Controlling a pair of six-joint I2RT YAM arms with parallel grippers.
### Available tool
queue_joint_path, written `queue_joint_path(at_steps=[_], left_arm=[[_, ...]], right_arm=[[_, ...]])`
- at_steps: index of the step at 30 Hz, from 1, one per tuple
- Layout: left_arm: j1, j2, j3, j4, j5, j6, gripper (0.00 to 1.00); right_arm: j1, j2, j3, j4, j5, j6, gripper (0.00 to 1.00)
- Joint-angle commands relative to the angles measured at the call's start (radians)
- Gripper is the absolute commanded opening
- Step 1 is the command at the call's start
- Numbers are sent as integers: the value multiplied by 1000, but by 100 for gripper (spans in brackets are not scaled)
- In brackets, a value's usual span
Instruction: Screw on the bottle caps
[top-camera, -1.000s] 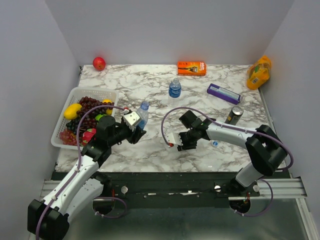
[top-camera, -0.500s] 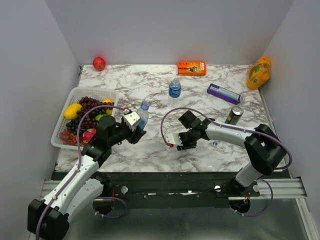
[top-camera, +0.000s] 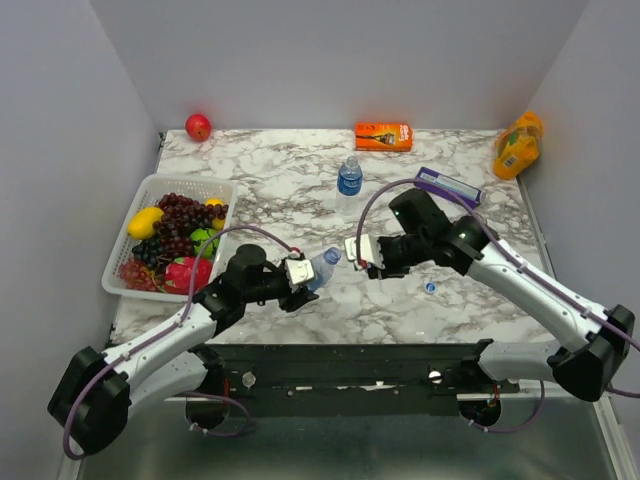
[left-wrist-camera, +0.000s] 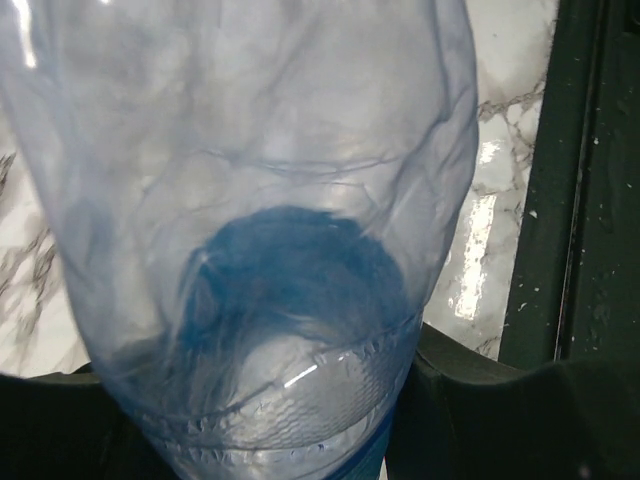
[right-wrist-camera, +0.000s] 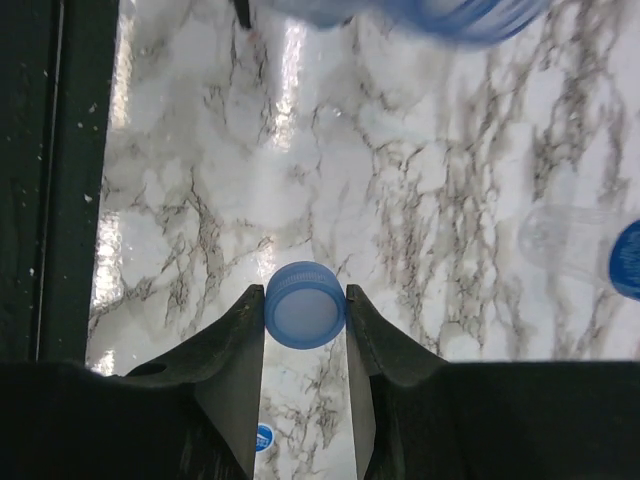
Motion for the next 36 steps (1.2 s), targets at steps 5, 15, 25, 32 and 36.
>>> queue_joint_path(at_steps=[5,15,25,32,36], left_arm=[[-87,182,2,308,66,99,0],[-110,255,33,354,102,123,0],[-117,265,95,311,101,105,0],[-117,239,80,337,55,56,0],[-116,205,34,400,26,33,0]], right_arm=[[-1,-83,180,-208,-170,52,31],[3,1,324,-208,-227,71,31],[40,66,397,-200,-213,5,32],[54,79,398,-242,-210,-20,32],[54,87,393,-251,-207,41,33]])
